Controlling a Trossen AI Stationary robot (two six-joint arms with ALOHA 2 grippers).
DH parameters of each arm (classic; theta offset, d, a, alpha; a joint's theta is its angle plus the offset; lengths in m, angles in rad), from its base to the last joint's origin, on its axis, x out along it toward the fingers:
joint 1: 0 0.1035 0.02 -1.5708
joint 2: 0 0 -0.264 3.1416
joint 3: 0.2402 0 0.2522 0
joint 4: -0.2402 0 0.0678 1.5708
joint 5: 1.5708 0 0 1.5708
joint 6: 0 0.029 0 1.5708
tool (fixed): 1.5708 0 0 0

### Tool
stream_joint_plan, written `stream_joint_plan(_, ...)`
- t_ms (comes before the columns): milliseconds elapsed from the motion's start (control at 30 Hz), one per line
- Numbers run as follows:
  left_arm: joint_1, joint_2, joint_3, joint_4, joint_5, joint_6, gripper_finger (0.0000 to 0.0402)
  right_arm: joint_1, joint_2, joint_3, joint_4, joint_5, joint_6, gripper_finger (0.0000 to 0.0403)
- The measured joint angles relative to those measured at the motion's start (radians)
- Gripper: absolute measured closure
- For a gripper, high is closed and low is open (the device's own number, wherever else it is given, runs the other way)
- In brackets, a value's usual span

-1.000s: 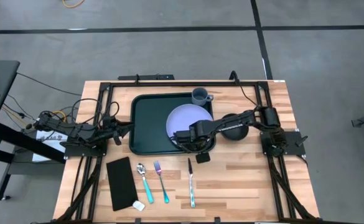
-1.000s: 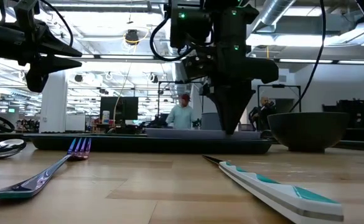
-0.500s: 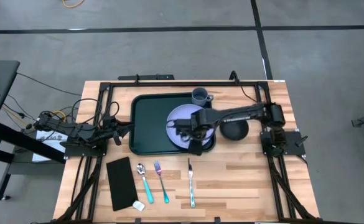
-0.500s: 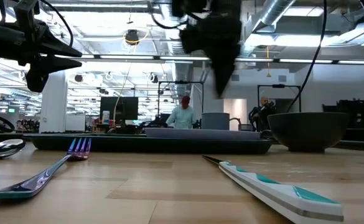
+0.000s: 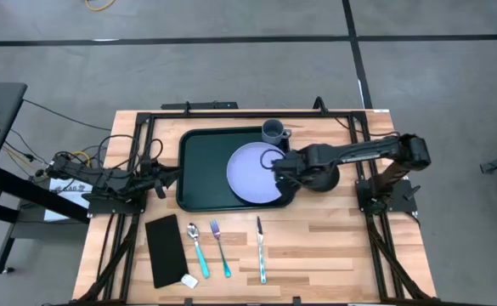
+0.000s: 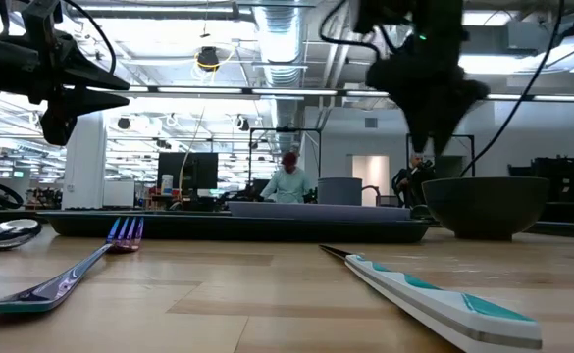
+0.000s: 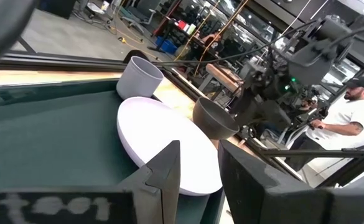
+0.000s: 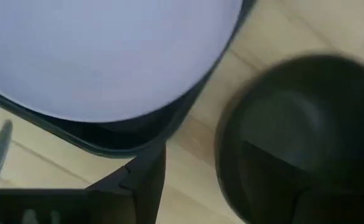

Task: Set up tray
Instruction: Put the black bowl on the purple plate

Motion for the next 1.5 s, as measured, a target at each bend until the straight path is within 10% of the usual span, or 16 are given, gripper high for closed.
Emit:
stream_joint_plan(733,0.0,0.0,0.0,0.002,0.0,-0.016,0.0306,0.007,0.082,-0.136,0.059,-0.075,-0.039,0.0247)
stream_joint_plan(1133,0.0,0.0,0.0,0.002,0.0,-0.017,0.0306,0.007,0.101,-0.135,0.056,-0.072,-0.045,0.0392)
stream_joint_plan(1500,0.0,0.0,0.0,0.0,-0.004,-0.017,0.0306,0.006,0.065,0.149,0.038,-0.019,-0.352,0.0399)
